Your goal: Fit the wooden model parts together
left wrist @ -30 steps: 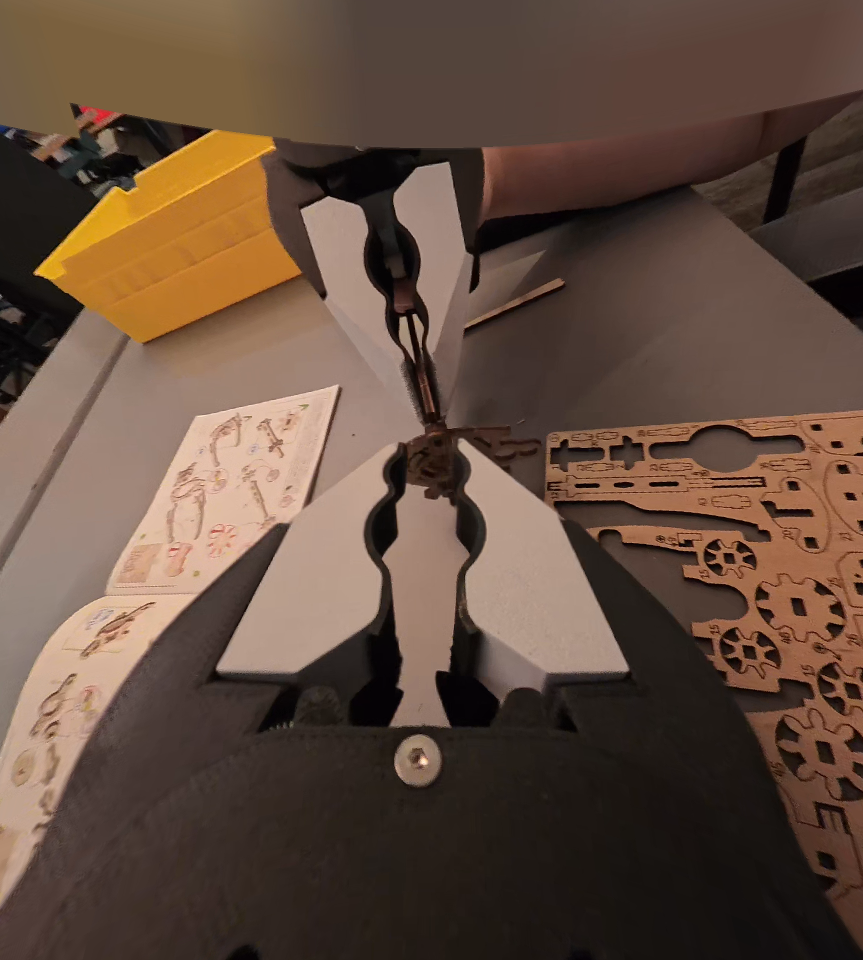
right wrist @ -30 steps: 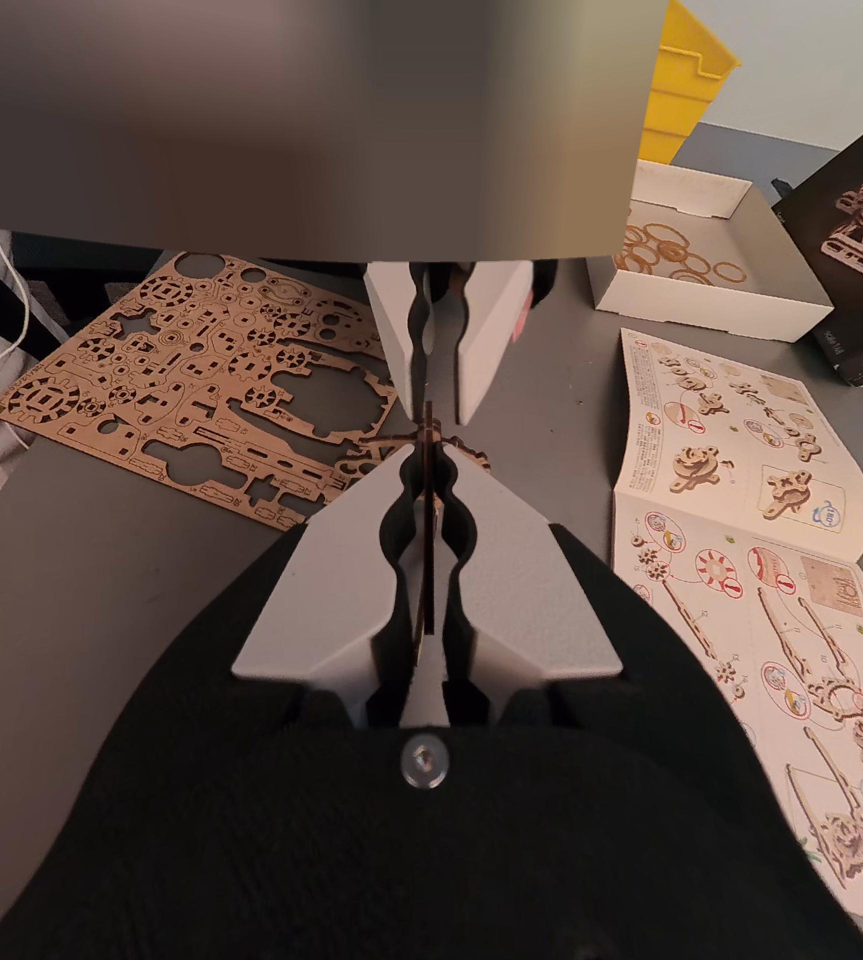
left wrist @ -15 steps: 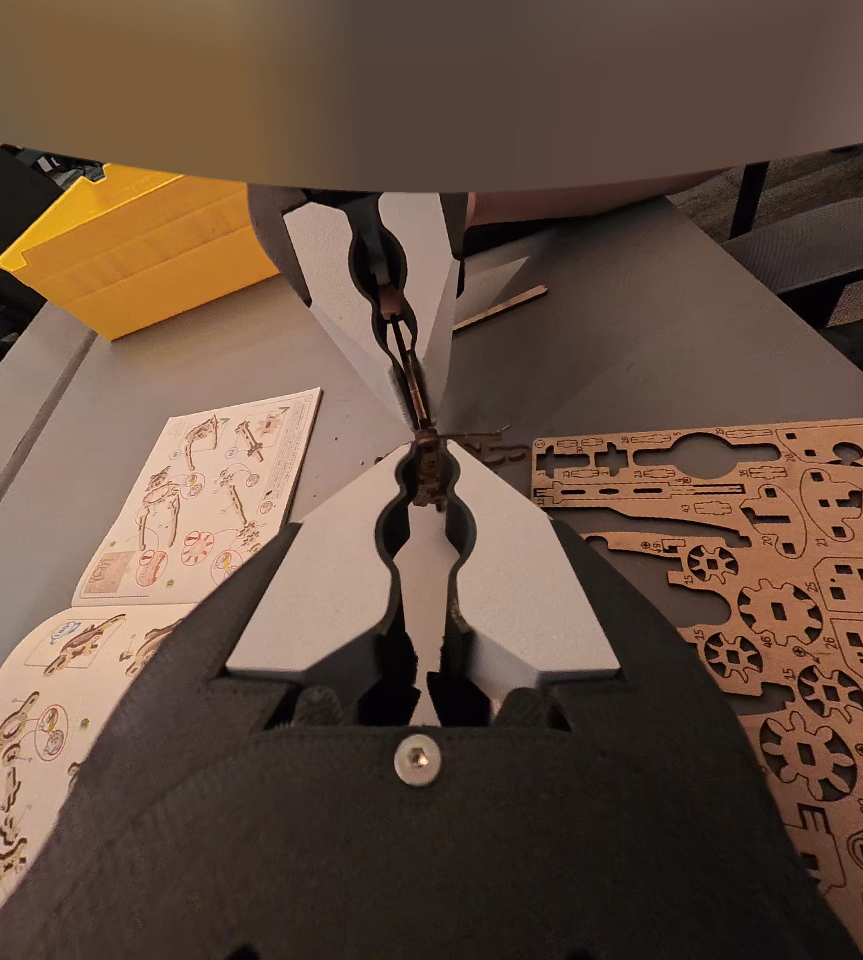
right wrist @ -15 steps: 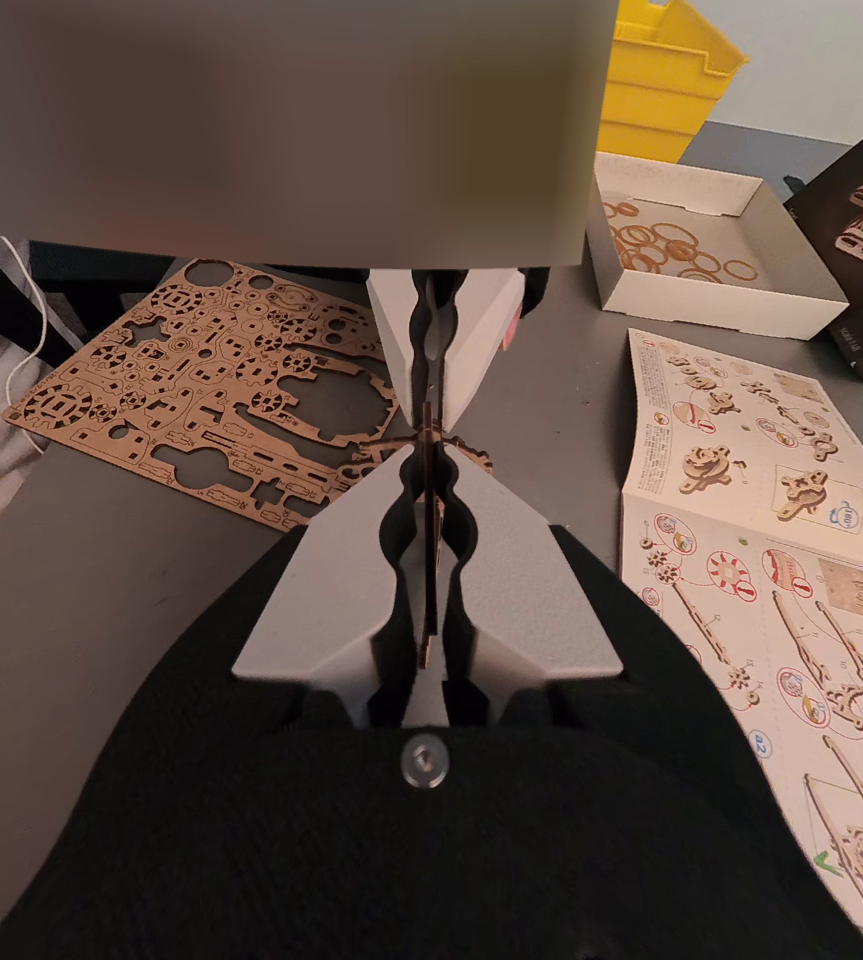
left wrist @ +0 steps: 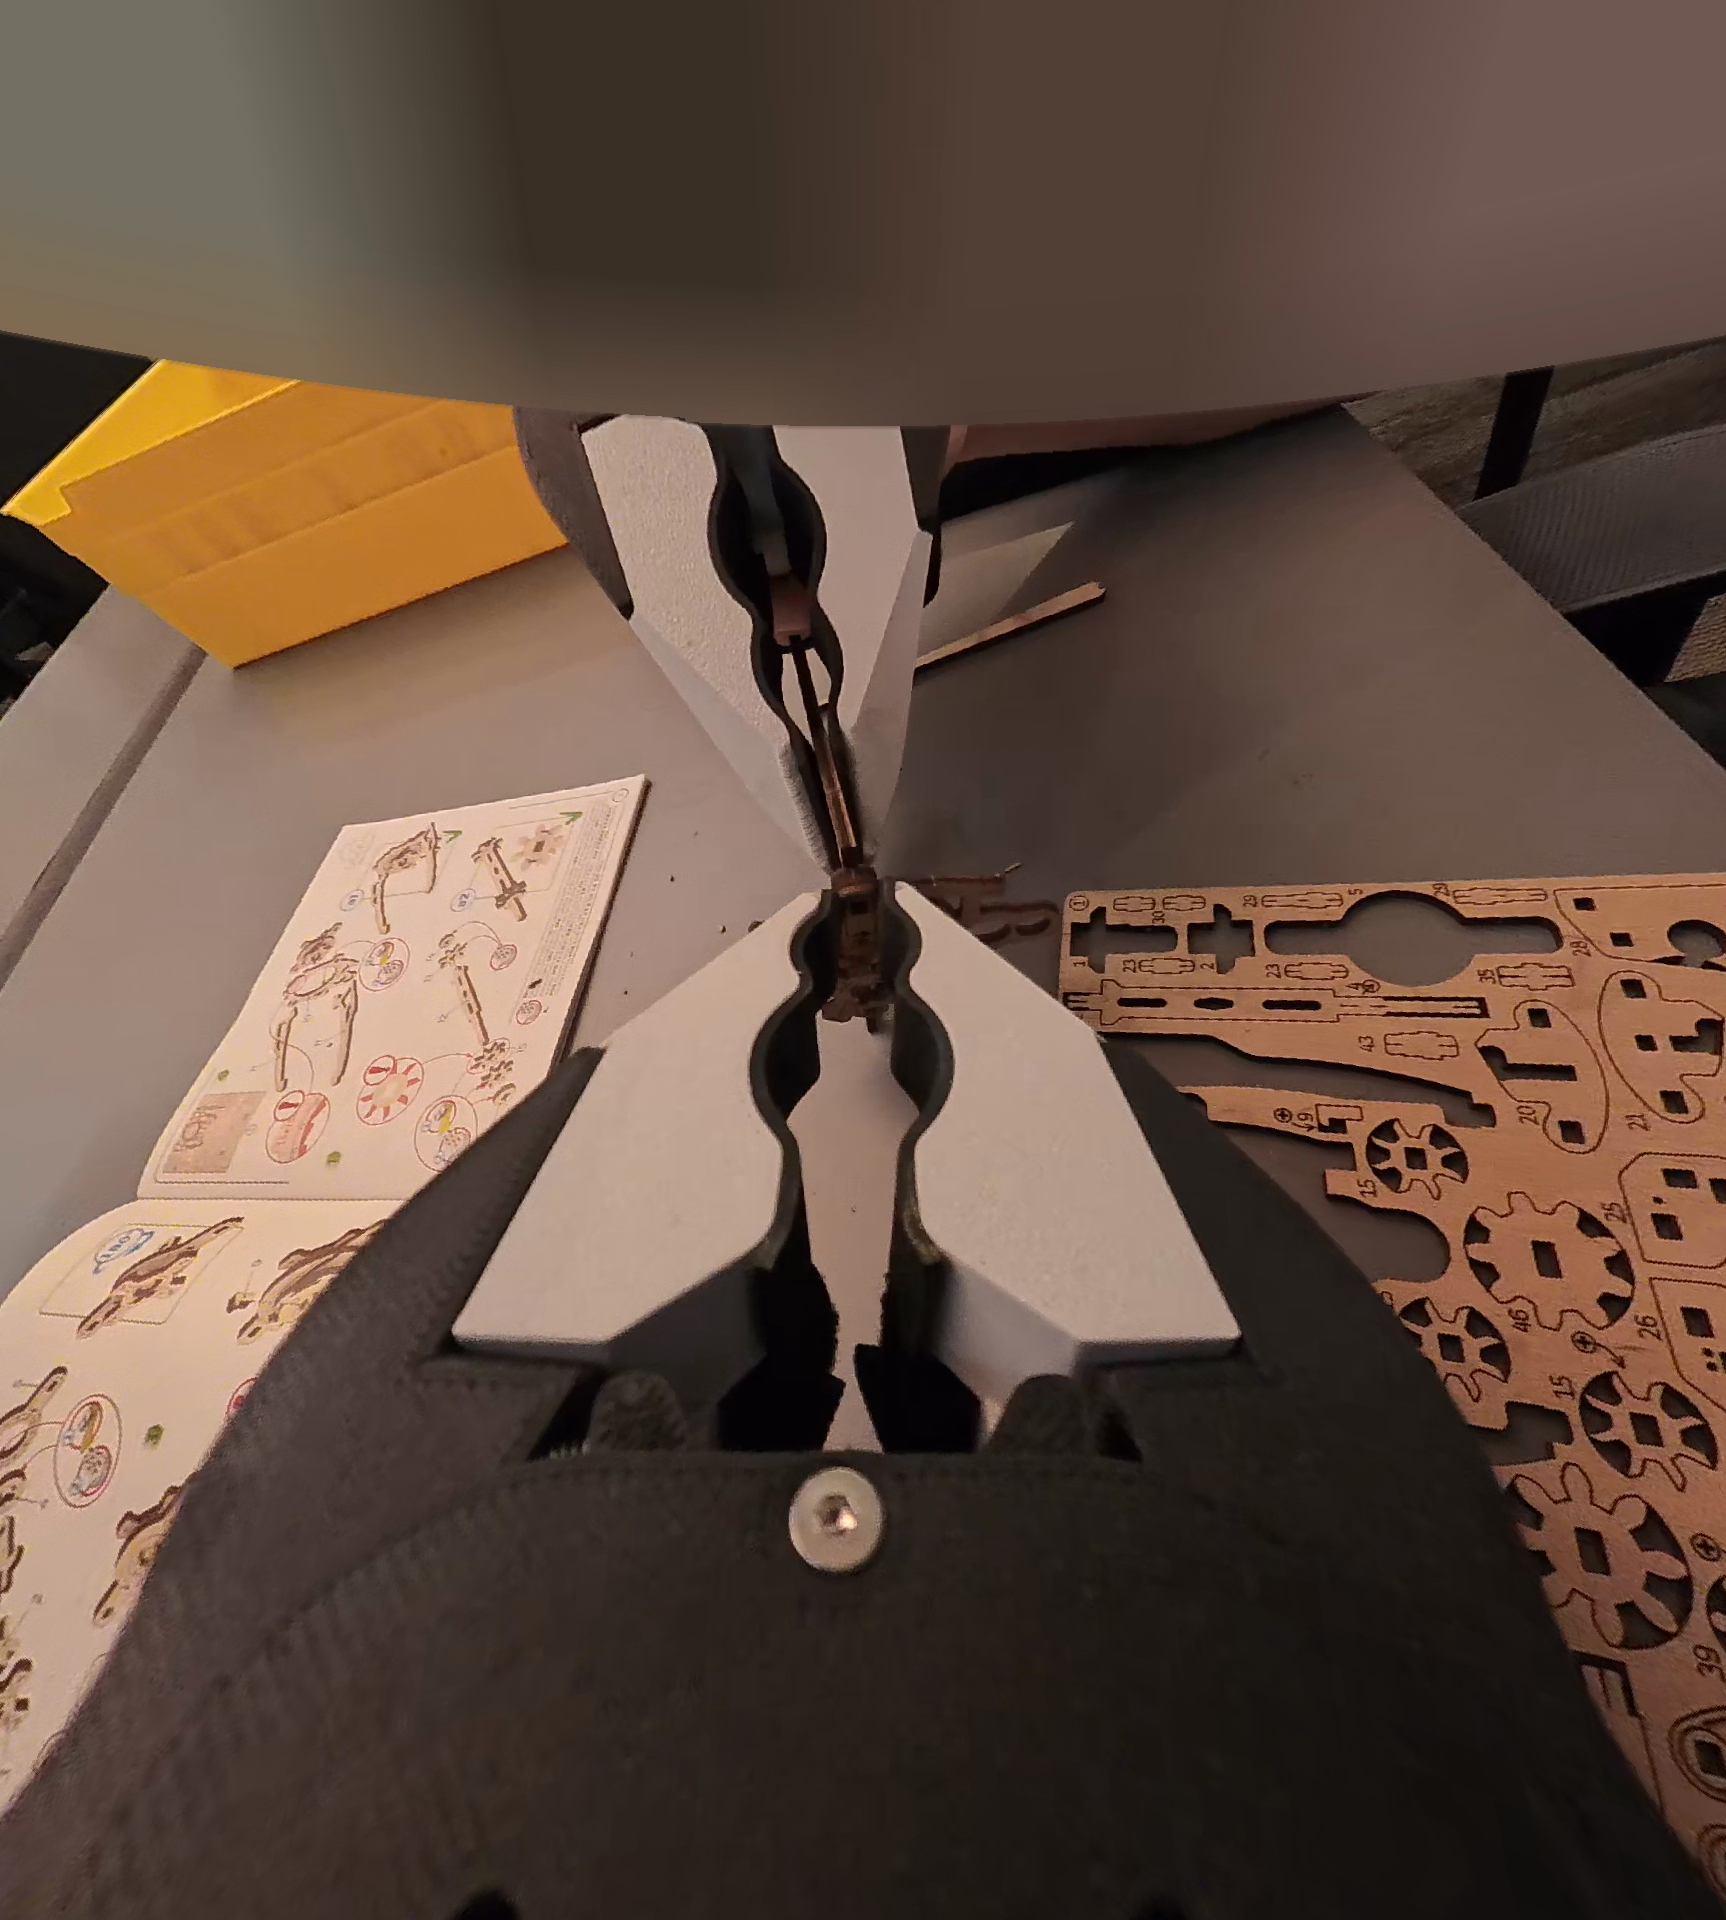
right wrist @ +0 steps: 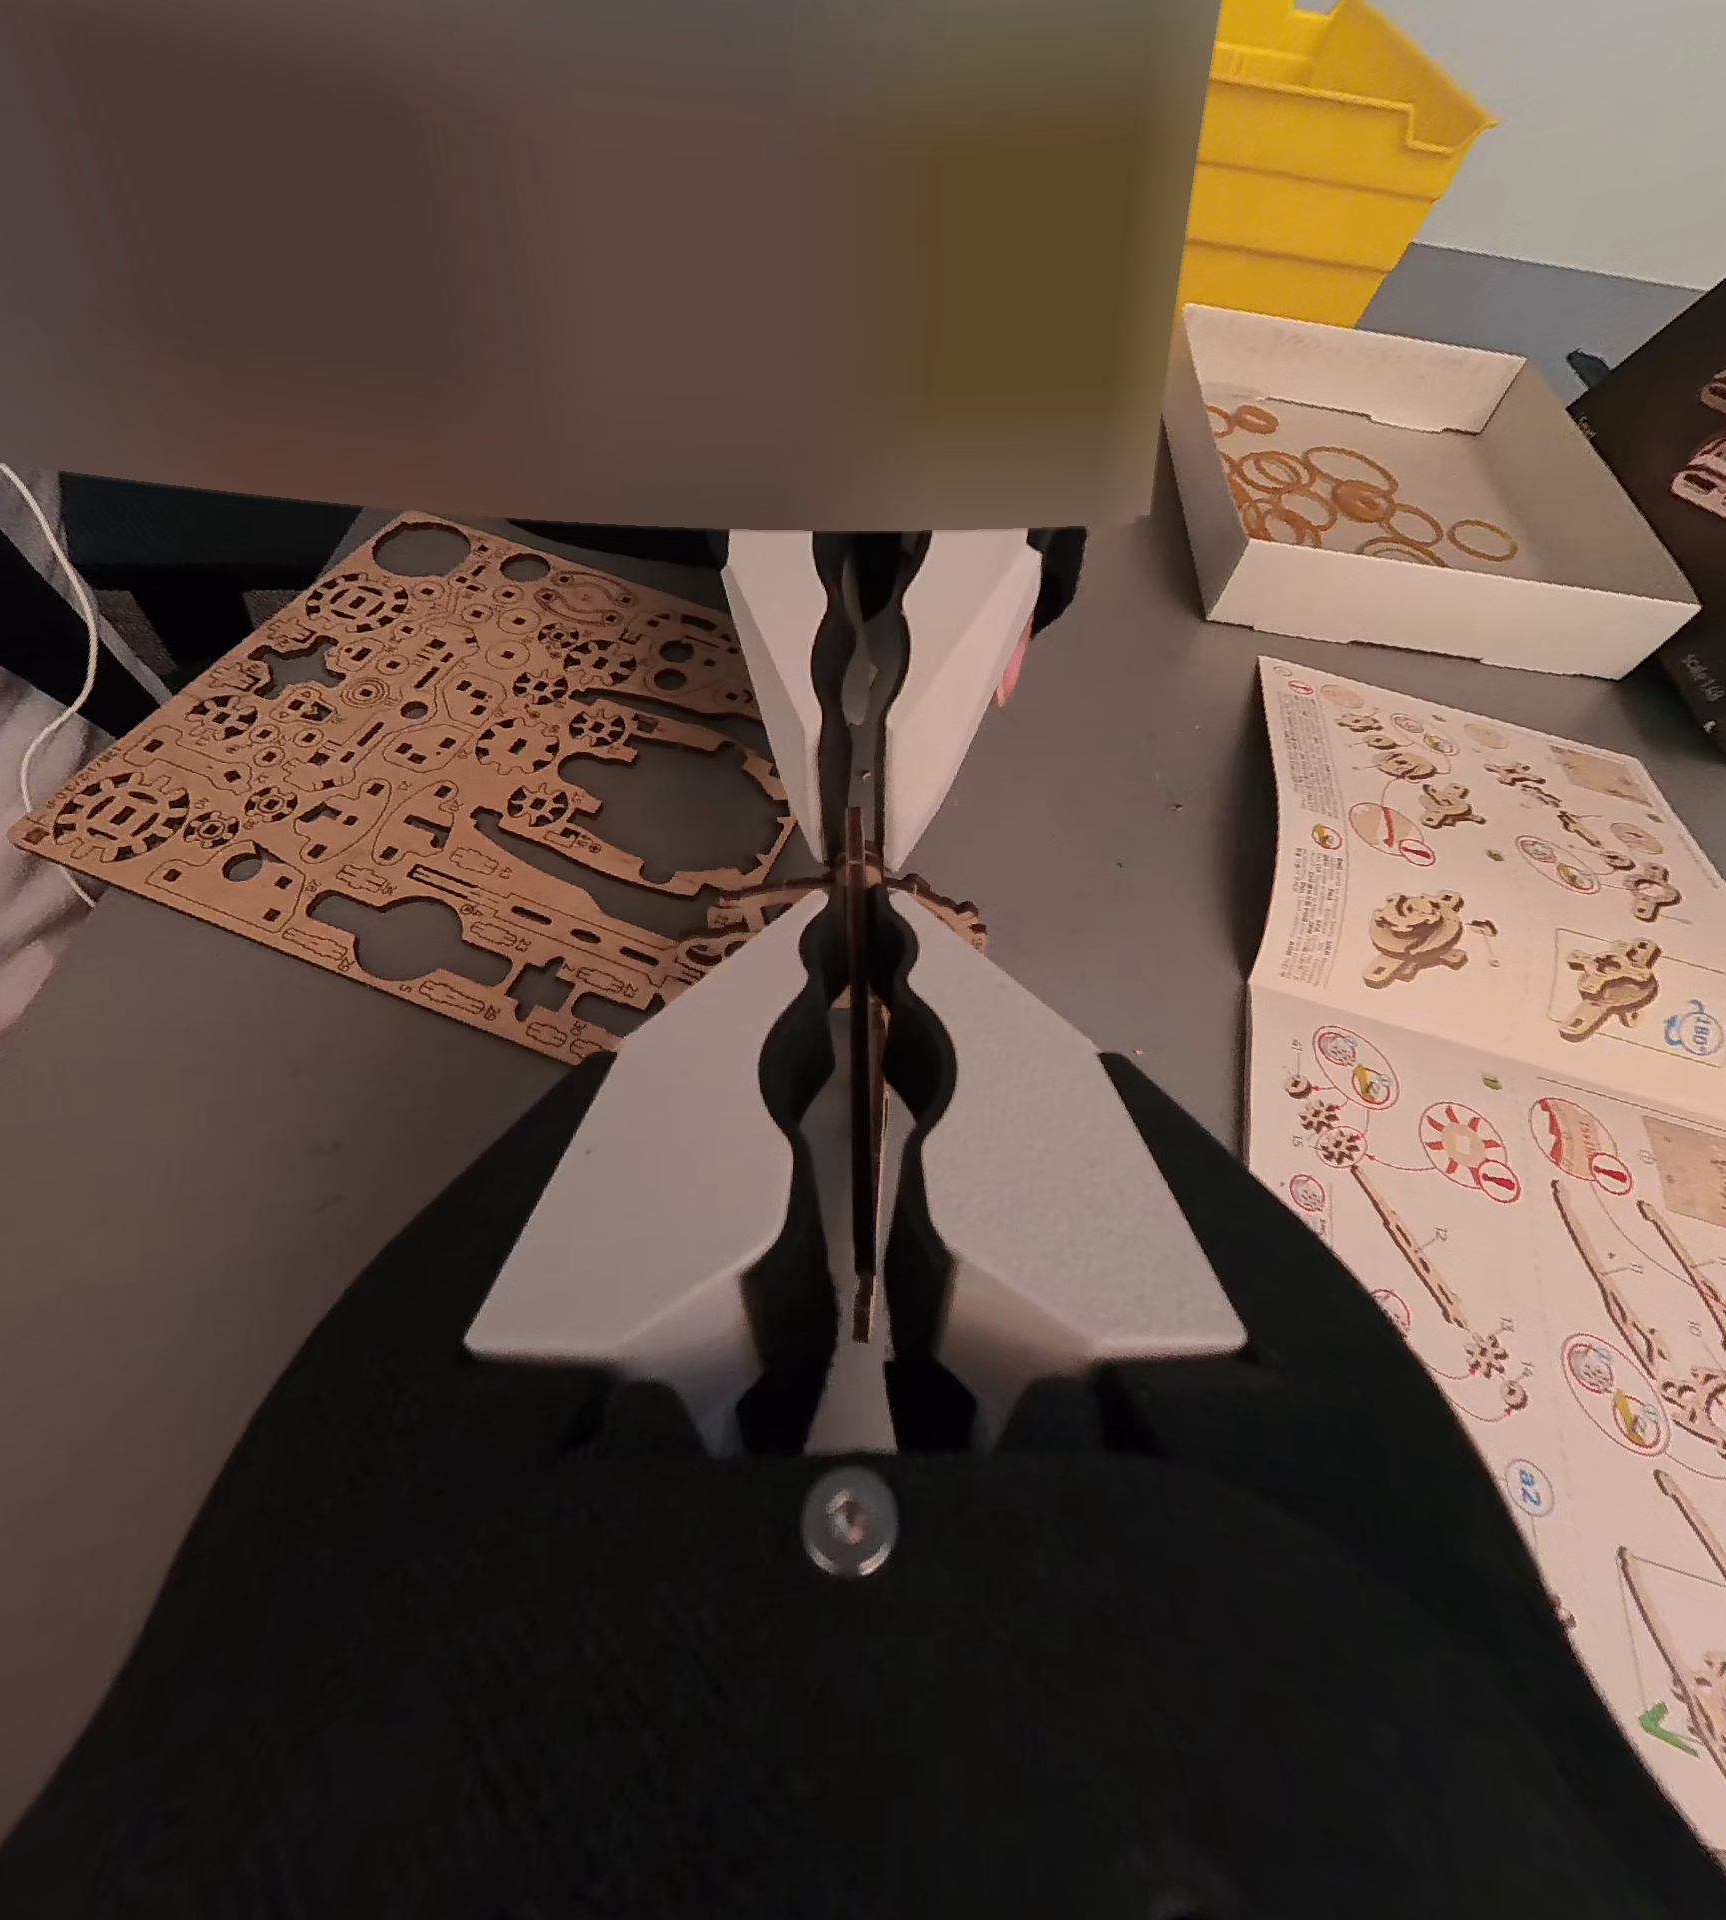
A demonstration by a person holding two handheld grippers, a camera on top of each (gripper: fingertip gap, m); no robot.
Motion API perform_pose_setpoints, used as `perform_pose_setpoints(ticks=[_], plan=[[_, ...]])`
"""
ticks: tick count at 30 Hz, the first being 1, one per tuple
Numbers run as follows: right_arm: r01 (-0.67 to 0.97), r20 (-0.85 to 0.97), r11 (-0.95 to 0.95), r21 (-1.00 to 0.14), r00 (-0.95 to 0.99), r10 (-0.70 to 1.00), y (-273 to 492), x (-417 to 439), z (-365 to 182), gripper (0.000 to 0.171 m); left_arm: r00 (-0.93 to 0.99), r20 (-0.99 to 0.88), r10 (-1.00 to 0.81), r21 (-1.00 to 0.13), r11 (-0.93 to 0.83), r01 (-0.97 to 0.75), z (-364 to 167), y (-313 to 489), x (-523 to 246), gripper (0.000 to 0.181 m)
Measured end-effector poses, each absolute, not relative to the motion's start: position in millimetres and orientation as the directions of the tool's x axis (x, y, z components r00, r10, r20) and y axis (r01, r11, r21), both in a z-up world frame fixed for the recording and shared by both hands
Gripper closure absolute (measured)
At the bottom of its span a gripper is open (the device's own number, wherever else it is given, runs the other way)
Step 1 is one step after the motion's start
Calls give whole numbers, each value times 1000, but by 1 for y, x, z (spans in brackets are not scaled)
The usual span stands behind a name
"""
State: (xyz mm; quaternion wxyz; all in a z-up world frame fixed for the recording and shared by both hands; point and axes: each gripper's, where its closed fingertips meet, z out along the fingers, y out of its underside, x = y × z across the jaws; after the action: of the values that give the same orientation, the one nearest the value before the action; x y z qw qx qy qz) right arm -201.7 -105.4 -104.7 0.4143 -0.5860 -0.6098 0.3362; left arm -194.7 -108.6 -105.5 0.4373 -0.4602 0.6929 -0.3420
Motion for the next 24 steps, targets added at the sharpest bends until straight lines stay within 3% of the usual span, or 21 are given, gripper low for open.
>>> perform_pose_setpoints(ticks=[24], plan=[[472, 128, 101, -876, 26, 991, -107, -203, -106, 171, -205, -346, -916, -851, 398, -343, -106, -110, -195, 177]])
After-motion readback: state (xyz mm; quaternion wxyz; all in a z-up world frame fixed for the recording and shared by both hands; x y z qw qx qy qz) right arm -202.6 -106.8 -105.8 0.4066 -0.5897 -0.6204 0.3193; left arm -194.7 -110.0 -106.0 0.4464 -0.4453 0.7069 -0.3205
